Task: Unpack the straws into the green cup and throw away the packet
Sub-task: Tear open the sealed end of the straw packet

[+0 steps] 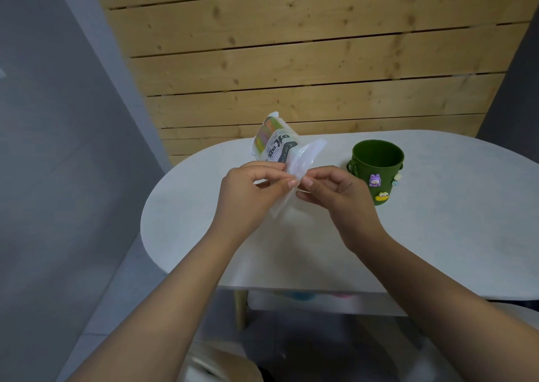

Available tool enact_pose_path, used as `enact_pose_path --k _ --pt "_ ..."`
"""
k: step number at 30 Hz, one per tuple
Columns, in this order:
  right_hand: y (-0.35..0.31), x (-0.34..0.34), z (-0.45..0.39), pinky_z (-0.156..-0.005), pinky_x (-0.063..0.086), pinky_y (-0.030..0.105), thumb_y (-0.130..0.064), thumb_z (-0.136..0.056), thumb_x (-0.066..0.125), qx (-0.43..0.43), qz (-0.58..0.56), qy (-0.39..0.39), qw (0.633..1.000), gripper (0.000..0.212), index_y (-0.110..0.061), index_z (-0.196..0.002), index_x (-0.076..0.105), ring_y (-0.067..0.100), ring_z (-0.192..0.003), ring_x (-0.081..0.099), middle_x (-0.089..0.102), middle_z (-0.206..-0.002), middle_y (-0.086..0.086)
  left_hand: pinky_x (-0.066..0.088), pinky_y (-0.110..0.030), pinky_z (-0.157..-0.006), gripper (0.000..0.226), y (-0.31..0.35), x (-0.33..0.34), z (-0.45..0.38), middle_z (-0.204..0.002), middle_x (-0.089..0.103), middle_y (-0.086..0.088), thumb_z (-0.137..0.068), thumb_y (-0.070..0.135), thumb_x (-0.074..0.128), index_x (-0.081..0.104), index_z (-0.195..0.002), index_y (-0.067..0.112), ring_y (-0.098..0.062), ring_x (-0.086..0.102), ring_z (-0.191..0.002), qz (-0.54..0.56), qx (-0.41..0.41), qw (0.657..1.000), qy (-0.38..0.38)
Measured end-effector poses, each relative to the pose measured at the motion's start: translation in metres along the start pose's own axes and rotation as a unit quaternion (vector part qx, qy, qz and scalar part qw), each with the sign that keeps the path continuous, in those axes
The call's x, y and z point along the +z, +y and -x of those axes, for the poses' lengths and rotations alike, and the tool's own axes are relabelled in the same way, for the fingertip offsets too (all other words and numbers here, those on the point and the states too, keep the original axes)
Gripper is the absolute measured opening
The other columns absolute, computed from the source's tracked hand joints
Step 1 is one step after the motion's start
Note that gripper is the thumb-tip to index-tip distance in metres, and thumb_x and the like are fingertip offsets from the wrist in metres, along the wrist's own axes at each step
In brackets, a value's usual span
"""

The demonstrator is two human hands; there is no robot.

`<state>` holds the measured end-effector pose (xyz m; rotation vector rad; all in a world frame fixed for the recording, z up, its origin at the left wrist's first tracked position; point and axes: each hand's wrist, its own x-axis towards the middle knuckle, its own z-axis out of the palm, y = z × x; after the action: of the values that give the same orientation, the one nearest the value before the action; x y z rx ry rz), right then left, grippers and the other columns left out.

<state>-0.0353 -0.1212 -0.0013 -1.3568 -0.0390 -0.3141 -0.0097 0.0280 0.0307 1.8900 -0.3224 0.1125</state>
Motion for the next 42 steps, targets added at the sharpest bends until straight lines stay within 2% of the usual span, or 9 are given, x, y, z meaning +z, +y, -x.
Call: enact_pose_path --k 3,9,13,20,25,27,31,35,42 --pt "0.001 0.001 0.000 -0.073 0.059 0.027 -0.004 -0.082 0.065 -0.003 0.011 0.002 1.000 0.020 -0.022 -0.076 0.070 0.013 -0.073 0.071 0.075 -0.070 -0.006 0.055 -0.012 -0.078 0.010 0.001 0.000 0.001 -0.101 0.071 0.007 -0.074 0.018 0.081 0.077 -0.081 0.024 -0.004 0.066 -0.100 -0.003 -0.001 1.000 0.005" --pt "0.000 0.002 -0.001 -0.068 0.058 0.024 -0.005 -0.081 0.066 -0.013 0.026 0.001 1.000 0.014 -0.018 -0.079 0.071 0.012 -0.073 0.071 0.074 -0.070 -0.009 0.057 -0.019 -0.081 0.010 0.002 0.000 0.001 -0.104 0.072 0.001 -0.075 0.018 0.080 0.078 -0.084 0.020 -0.007 0.067 -0.100 -0.013 0.001 1.000 0.015" --pt "0.000 0.003 -0.001 -0.066 0.057 0.023 -0.004 -0.082 0.065 -0.017 0.020 0.003 1.000 0.015 -0.018 -0.078 0.070 0.010 -0.072 0.070 0.074 -0.072 -0.006 0.056 -0.013 -0.079 0.007 0.003 0.003 0.003 -0.099 0.069 0.005 -0.079 0.016 0.076 0.077 -0.085 0.020 -0.005 0.065 -0.097 -0.036 0.025 0.999 0.026" --pt "0.001 0.005 -0.002 -0.073 0.058 0.028 -0.006 -0.086 0.062 -0.025 0.071 -0.002 0.997 0.015 -0.018 -0.077 0.066 0.014 -0.077 0.065 0.067 -0.081 0.004 0.055 -0.028 -0.088 0.005 -0.003 0.010 0.002 -0.100 0.064 0.008 -0.085 0.012 0.069 0.073 -0.087 0.009 -0.008 0.061 -0.099 -0.143 0.112 0.983 0.036" --pt "0.000 0.002 -0.002 -0.070 0.057 0.023 -0.004 -0.087 0.059 -0.016 0.044 0.003 0.999 0.016 -0.015 -0.078 0.065 0.008 -0.074 0.066 0.068 -0.079 0.002 0.054 -0.020 -0.084 0.009 -0.008 0.013 0.002 -0.102 0.075 -0.004 -0.080 0.008 0.073 0.078 -0.087 0.004 -0.008 0.065 -0.093 -0.154 0.163 0.972 0.066" --pt "0.001 0.001 -0.002 -0.071 0.057 0.024 -0.005 -0.088 0.059 -0.016 0.050 0.006 0.999 0.015 -0.016 -0.079 0.064 0.008 -0.075 0.067 0.069 -0.078 0.000 0.054 -0.019 -0.083 0.009 -0.008 0.015 0.001 -0.102 0.076 -0.007 -0.080 0.007 0.072 0.078 -0.086 0.004 -0.007 0.065 -0.091 -0.151 0.163 0.972 0.075" --pt "0.004 0.002 -0.003 -0.070 0.057 0.024 -0.012 -0.088 0.061 -0.015 0.056 -0.003 0.998 0.008 -0.016 -0.081 0.063 0.011 -0.081 0.070 0.071 -0.081 0.001 0.058 -0.034 -0.083 0.010 -0.010 0.016 -0.001 -0.103 0.075 -0.007 -0.083 0.008 0.070 0.077 -0.087 0.003 -0.014 0.067 -0.093 -0.148 0.143 0.976 0.070" --pt "0.004 -0.001 -0.005 -0.067 0.056 0.023 -0.014 -0.088 0.061 -0.026 0.091 -0.006 0.995 0.012 -0.019 -0.077 0.063 0.014 -0.082 0.070 0.070 -0.080 0.001 0.058 -0.031 -0.081 0.012 -0.011 0.016 0.000 -0.106 0.074 -0.006 -0.085 0.013 0.069 0.076 -0.090 0.004 -0.016 0.068 -0.097 -0.177 0.156 0.970 0.059" --pt "0.000 -0.002 -0.007 -0.064 0.056 0.021 -0.009 -0.088 0.060 -0.014 0.083 -0.021 0.996 0.021 -0.021 -0.071 0.063 0.006 -0.076 0.068 0.068 -0.076 -0.003 0.058 -0.031 -0.084 0.015 -0.010 0.017 0.003 -0.106 0.075 -0.009 -0.084 0.013 0.071 0.077 -0.094 0.003 -0.017 0.068 -0.100 -0.171 0.170 0.968 0.075"
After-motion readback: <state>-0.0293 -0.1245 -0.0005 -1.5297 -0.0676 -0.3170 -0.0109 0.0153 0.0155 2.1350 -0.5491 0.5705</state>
